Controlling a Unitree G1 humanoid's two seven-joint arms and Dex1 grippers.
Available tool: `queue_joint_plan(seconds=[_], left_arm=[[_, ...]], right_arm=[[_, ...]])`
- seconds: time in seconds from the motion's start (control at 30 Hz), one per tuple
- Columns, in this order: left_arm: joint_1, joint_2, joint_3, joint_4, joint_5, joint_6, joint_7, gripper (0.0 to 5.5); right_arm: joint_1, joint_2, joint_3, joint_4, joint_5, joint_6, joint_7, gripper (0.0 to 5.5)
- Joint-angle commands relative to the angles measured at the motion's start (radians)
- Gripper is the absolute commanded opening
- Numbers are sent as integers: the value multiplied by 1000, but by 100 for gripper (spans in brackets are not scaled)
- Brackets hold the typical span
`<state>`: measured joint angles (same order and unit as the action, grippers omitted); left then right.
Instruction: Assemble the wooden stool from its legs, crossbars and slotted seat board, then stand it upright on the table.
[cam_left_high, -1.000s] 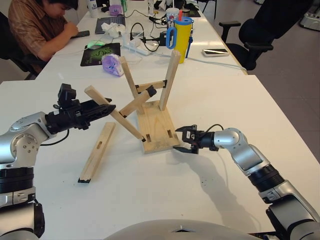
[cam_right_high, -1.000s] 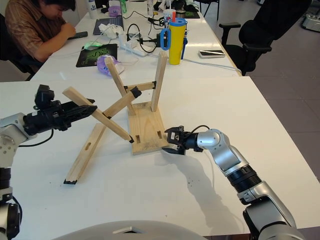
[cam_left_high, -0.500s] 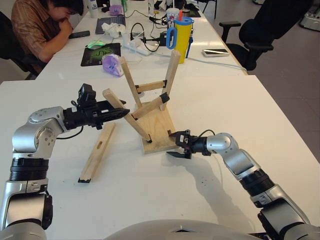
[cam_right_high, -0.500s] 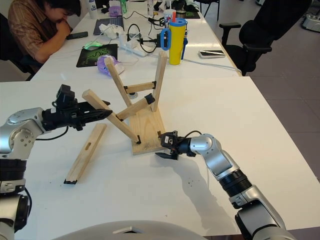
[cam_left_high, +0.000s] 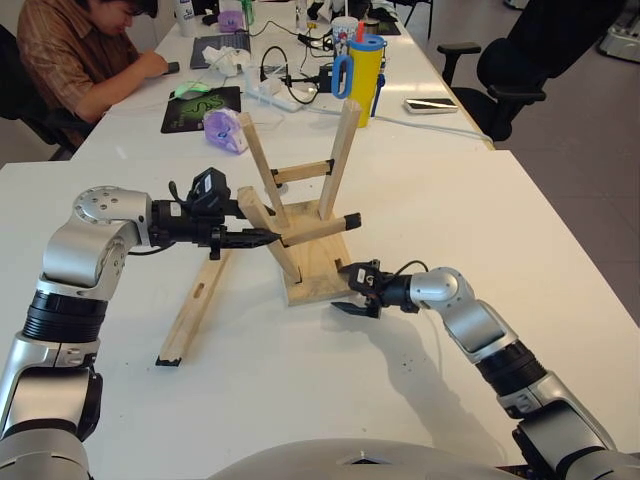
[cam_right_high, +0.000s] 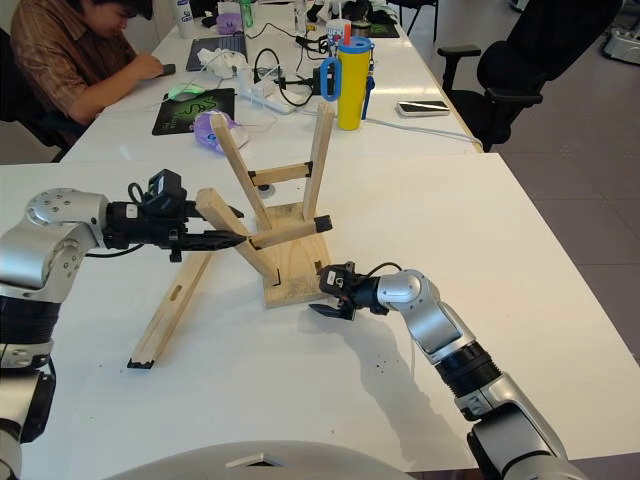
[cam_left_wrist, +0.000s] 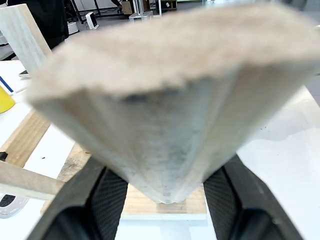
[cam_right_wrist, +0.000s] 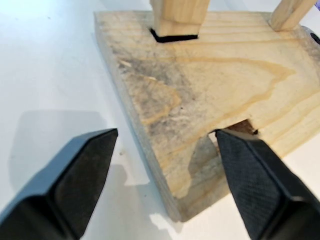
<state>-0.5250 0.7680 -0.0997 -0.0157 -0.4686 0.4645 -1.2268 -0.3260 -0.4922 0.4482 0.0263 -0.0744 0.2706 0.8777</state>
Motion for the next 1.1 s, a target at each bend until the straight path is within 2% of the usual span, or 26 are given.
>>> queue_joint_plan(seconds=[0.03, 0.13, 0.17, 0.27, 0.5, 0.6, 0.7, 0.87, 1.1], left_arm=[[79, 6, -61, -3, 98, -3, 53, 206], [127, -16, -76, -27, 103, -21, 87, 206], [133, -24, -71, -32, 92, -8, 101, 242], [139, -23, -21, -52, 72, 28, 150, 279], [288, 126, 151, -82, 68, 79, 152, 381], [370, 139, 227, -47, 93, 67, 212, 381], [421, 98, 241, -47, 94, 84, 265, 381], [476, 40, 223, -117, 116, 296, 452, 381], [507, 20, 213, -282, 108, 557, 592, 381]], right_arm=[[39, 15, 44, 2, -12, 36, 20, 361], [53, 22, 50, -5, -11, 50, 12, 361], [59, 22, 50, -11, -10, 57, 9, 361], [77, 25, 47, -25, -3, 97, -1, 361], [166, 82, 11, -99, 54, 248, -78, 361], [216, 130, 14, -113, 46, 291, -162, 361], [259, 149, 7, -128, 43, 307, -220, 361], [294, 124, -6, -141, 41, 311, -246, 361], [332, 131, -15, -158, 54, 321, -277, 361]])
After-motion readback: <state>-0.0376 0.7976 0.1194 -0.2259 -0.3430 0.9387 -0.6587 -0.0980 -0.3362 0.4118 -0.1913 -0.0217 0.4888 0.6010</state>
